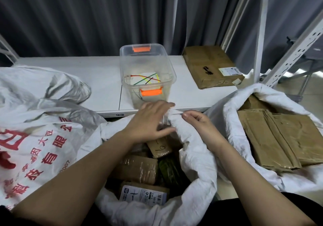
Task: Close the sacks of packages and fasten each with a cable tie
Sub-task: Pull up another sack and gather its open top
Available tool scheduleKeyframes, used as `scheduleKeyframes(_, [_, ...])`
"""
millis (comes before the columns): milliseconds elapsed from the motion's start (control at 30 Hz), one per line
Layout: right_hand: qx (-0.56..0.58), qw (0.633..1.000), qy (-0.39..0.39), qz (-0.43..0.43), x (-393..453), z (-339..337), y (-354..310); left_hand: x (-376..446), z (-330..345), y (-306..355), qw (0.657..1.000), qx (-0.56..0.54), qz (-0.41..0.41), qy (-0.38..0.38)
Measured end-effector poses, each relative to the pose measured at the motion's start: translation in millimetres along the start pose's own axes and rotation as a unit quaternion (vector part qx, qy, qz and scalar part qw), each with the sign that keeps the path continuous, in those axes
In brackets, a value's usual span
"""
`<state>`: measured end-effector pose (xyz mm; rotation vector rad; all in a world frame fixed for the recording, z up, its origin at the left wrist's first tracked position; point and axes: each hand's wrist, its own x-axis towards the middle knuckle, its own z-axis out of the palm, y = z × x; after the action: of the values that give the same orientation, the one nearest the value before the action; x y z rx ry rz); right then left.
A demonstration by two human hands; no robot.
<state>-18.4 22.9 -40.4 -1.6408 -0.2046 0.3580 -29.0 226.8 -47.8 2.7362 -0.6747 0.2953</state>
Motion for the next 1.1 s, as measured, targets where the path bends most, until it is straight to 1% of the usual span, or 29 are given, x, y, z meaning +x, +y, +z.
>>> scheduleKeyframes(67, [0.045,0.999,0.002,0.01,-0.2,3.1,-0.9,4.5,6.7,11.7,1.0,-0.006,0.019,-0.011])
scheduleKeyframes(133, [0.052,0.998,0.035,0.011,-2.9,6.4,-1.1,7.7,10.9,16.9,1.0,-0.012,0.007,-0.012])
scheduleKeyframes(167, [0.01,0.998,0.062,0.012,-5.2,7.5,-1.4,8.9,12.3,17.5,1.0,-0.013,-0.002,-0.01])
scheduleKeyframes(200, [-0.067,0.994,0.09,0.015,-9.5,8.1,-1.1,9.8,13.5,17.8,1.0,-0.011,-0.012,-0.001])
scheduleKeyframes(233, [-0.164,0.98,0.115,0.018,-16.0,8.3,-1.4,11.5,15.2,18.0,1.0,-0.005,-0.02,0.012])
scheduleKeyframes(300, [-0.341,0.929,0.145,0.031,-35.3,10.2,-2.9,14.9,17.1,18.8,0.999,0.011,-0.04,0.03])
scheduleKeyframes(333, [-0.399,0.904,0.15,0.044,-46.3,12.8,-3.1,16.5,18.2,19.5,0.998,0.016,-0.054,0.033])
scheduleKeyframes(367, [-0.438,0.885,0.145,0.058,-54.9,15.7,-0.8,18.3,19.5,19.6,0.997,0.019,-0.066,0.032])
scheduleKeyframes(400, [-0.458,0.876,0.139,0.064,-61.8,18.4,3.6,19.8,20.0,20.2,0.996,0.018,-0.08,0.024])
scheduleKeyframes(433, [-0.457,0.877,0.135,0.058,-66.1,19.4,8.5,21.0,21.2,20.1,0.995,0.013,-0.094,0.01])
scheduleKeyframes(467, [-0.417,0.897,0.14,0.039,-68.2,19.1,12.1,22.3,22.3,20.4,0.994,0.003,-0.113,-0.008])
scheduleKeyframes(533, [-0.244,0.955,0.168,-0.005,-68.9,17.5,13.6,23.9,24.4,22.4,0.985,-0.03,-0.162,-0.045])
scheduleKeyframes(567, [-0.161,0.971,0.177,-0.023,-68.2,17.1,13.6,23.8,25.0,25.2,0.979,-0.044,-0.19,-0.059])
scheduleKeyframes(600, [-0.1,0.978,0.18,-0.04,-67.2,17.1,14.0,23.1,25.5,29.4,0.974,-0.048,-0.214,-0.063])
scheduleKeyframes(633, [-0.061,0.98,0.179,-0.056,-66.9,18.2,14.8,20.9,26.0,34.8,0.97,-0.05,-0.233,-0.051])
scheduleKeyframes(733, [-0.014,0.979,0.19,-0.078,-63.1,20.0,19.4,7.9,20.6,62.2,0.958,-0.095,-0.268,0.026])
scheduleKeyframes(800, [0.012,0.976,0.203,-0.079,-58.1,18.6,20.8,-7.6,12.4,86.3,0.957,-0.154,-0.241,0.045])
scheduleKeyframes(833, [0.019,0.975,0.205,-0.08,-55.6,17.8,20.3,-17.9,10.0,99.4,0.959,-0.181,-0.216,0.037])
scheduleKeyframes(900, [0.017,0.977,0.2,-0.078,-51.5,17.0,17.6,-38.3,7.4,126.6,0.954,-0.231,-0.191,-0.013])
scheduleKeyframes(967, [0.013,0.979,0.192,-0.07,-49.7,17.3,13.5,-52.6,9.4,146.3,0.941,-0.249,-0.218,-0.073])
scheduleKeyframes(1000, [0.012,0.98,0.19,-0.065,-49.0,17.7,11.7,-56.4,11.4,153.3,0.936,-0.245,-0.238,-0.084])
scheduleKeyframes(1067, [0.018,0.98,0.191,-0.046,-48.3,17.9,7.2,-58.5,16.3,160.2,0.938,-0.214,-0.263,-0.075])
scheduleKeyframes(1100, [0.028,0.979,0.196,-0.036,-46.8,17.8,5.6,-58.2,20.3,160.3,0.942,-0.181,-0.273,-0.07])
